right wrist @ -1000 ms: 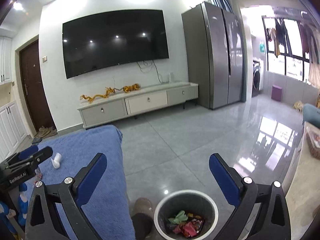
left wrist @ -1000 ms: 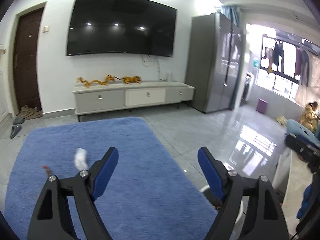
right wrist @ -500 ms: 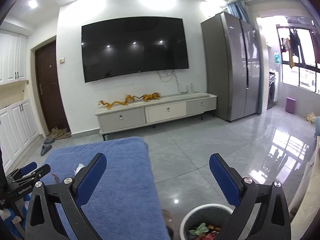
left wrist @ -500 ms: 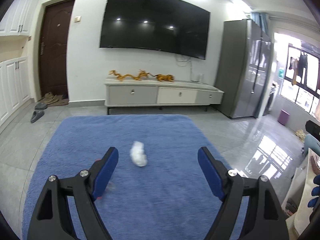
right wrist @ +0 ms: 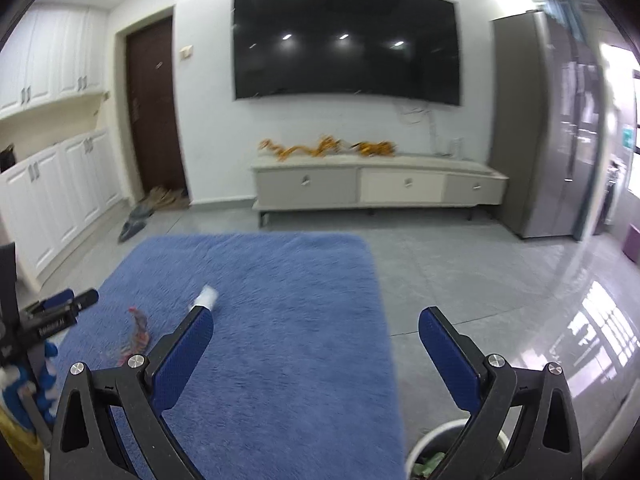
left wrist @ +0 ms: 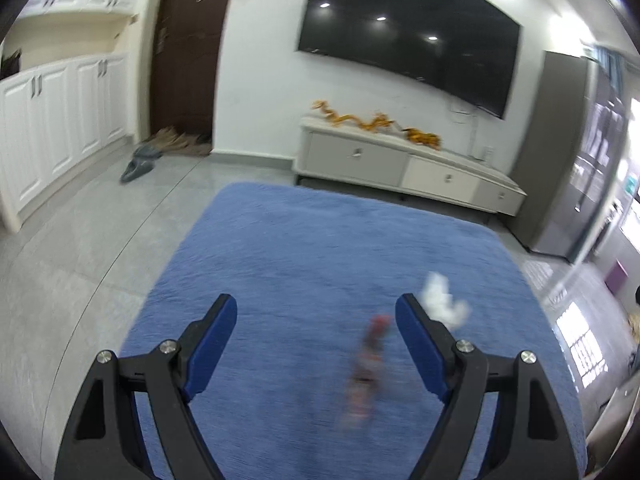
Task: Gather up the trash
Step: 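Move both open grippers back over the tissue and clear plastic, then grasp the clear red-tipped plastic with the left gripper while the right gripper grasps the white tissue, then carry both items over the bin and open both grippers to drop them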
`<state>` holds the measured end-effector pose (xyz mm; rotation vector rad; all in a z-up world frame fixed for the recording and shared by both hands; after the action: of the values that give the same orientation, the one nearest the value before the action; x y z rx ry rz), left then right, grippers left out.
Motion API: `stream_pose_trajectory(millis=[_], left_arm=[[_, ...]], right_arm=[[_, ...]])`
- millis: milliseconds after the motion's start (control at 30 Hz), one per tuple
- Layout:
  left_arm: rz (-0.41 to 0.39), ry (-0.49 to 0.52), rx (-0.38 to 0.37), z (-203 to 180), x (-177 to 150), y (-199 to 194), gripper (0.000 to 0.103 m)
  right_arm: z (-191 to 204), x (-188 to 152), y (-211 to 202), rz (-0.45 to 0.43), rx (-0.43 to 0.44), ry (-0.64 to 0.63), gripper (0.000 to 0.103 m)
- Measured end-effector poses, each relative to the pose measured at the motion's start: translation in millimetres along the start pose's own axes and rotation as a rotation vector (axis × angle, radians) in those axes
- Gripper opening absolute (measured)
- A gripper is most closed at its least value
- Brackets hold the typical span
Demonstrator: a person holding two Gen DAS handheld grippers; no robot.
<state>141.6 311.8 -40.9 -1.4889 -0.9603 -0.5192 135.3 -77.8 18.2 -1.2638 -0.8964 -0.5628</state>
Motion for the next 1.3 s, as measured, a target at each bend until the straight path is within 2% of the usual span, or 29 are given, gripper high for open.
stream_pose_trajectory(millis=[67,200,400,533,600,700,867,900,933,1000,1067,1300], left_arm=[[0.016,-0.022,-0.001,17.9,-2.1,6.6,0.081],[0.083,-0.072,-0.101,30.4,-6.8,23.6,0.080],[0.175,-0.035,-0.277,-7.7,-27.2,40.7,0.078],[0.232,0.021,-0.298,-26.1,-43.6,54.7,0.060],[0.247,0.023,-0.303,-28.1,-47.2,58.5,0.056],[0.262,0.019,-0.314,-31.5,-50.2,65.1,0.052],[0.282,0.075,-0.309,-44.5,-62.8,71.9,0.040],[0.281,0.088,-0.320,-48.2,-63.7,71.2,0.038],[0.286,0.101,-0.322,-50.7,-66.0,71.9,0.035],[0.281,0.117,-0.316,-53.5,-67.5,71.9,0.032],[0.281,0.127,-0.310,-56.9,-68.7,73.3,0.025],[0.272,0.138,-0.274,-56.7,-72.7,73.0,0.019]], right_arm=[[8.4,1.2,20.7,0.032,0.038,-0.004,0.103],[32.6,2.0,68.6,0.107,0.133,-0.019,0.103],[76.7,-3.2,135.1,0.195,0.270,-0.045,0.085],[96.9,-10.9,168.7,0.254,0.343,-0.031,0.070],[102.7,-16.9,180.1,0.279,0.358,-0.031,0.063],[108.9,-23.7,193.7,0.313,0.386,-0.018,0.059],[113.9,-34.8,206.4,0.364,0.411,-0.017,0.047],[114.8,-37.2,209.0,0.379,0.414,-0.014,0.042],[115.6,-40.7,211.9,0.392,0.417,-0.005,0.034],[114.4,-43.6,211.0,0.396,0.426,0.005,0.026],[112.1,-43.0,203.4,0.384,0.424,-0.006,0.024],[90.8,-42.2,146.7,0.322,0.416,-0.028,0.024]])
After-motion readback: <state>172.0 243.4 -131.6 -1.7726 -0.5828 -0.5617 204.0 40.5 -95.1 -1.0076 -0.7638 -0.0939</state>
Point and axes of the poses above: each gripper's, at about its wrist camera, not at the fingertips, and y roughly the way its jaws point, z to its left, x to its top, the point moved 5 cm from there along y, roughly the way its jaws point, and after that the axes turned 1 degree about x, right-handed, at the moved point
